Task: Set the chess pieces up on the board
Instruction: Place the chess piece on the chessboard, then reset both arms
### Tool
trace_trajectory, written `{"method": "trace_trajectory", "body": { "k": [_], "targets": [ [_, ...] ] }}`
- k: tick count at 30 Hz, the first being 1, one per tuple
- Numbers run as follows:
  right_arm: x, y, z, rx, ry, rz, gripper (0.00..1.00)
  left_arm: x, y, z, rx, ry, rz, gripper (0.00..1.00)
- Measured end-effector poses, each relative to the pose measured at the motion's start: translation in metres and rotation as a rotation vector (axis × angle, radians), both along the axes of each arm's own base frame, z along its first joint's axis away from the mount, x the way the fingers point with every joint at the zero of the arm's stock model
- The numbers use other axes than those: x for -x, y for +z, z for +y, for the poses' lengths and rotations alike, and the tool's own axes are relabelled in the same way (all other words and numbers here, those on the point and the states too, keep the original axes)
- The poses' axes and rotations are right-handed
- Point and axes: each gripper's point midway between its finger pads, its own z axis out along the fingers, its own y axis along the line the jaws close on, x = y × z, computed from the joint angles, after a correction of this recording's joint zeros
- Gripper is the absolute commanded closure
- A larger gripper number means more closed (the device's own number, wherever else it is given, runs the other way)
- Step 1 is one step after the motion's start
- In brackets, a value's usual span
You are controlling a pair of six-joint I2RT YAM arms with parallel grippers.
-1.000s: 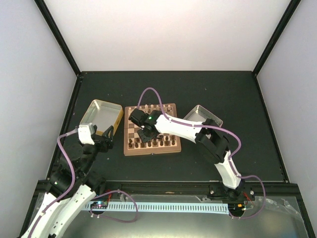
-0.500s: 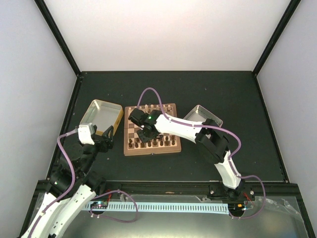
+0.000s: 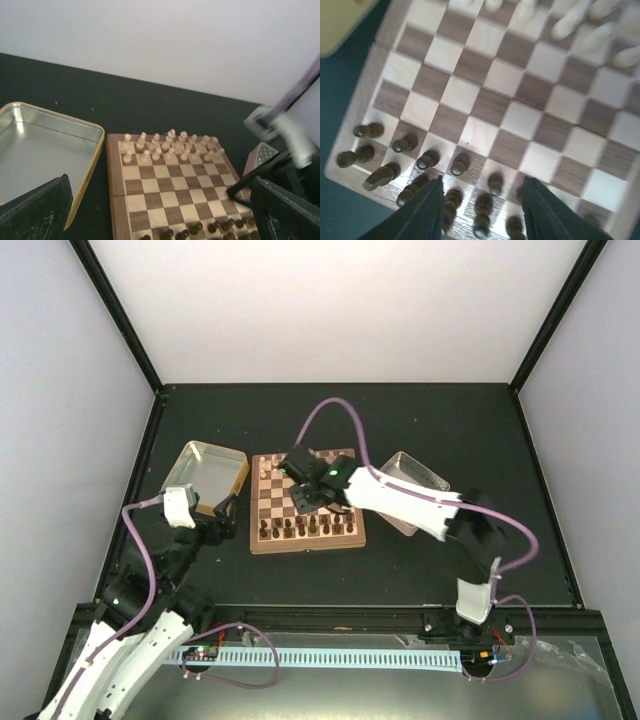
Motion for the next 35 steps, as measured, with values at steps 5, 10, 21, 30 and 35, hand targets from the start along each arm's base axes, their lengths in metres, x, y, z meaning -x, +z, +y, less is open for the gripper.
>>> {"method": "trace_trajectory", "body": {
  "k": [5, 10, 21, 30, 35],
  "targets": [
    [-0.002, 0.051, -0.069, -0.101, -0.144, -0.154, 0.33, -0.004, -0.007, -0.013, -0.016, -0.054, 0.059, 0.01],
    [0.014, 0.06, -0.157, -0.1, -0.291, -0.282, 0.11, -0.004, 0.001, -0.019, -0.025, -0.086, 0.071, 0.01],
    [0.065, 0.128, -0.276, -0.25, -0.475, -0.547, 0.0, 0.012, 0.044, -0.004, -0.031, -0.064, 0.007, 0.01],
    [0.088, 0.162, -0.335, -0.268, -0.617, -0.67, 0.0, 0.031, 0.066, 0.015, -0.05, -0.029, -0.038, 0.01],
    [0.094, 0.171, -0.347, -0.297, -0.651, -0.708, 0.0, 0.036, 0.066, 0.019, -0.054, -0.023, -0.043, 0.01]
  ]
}}
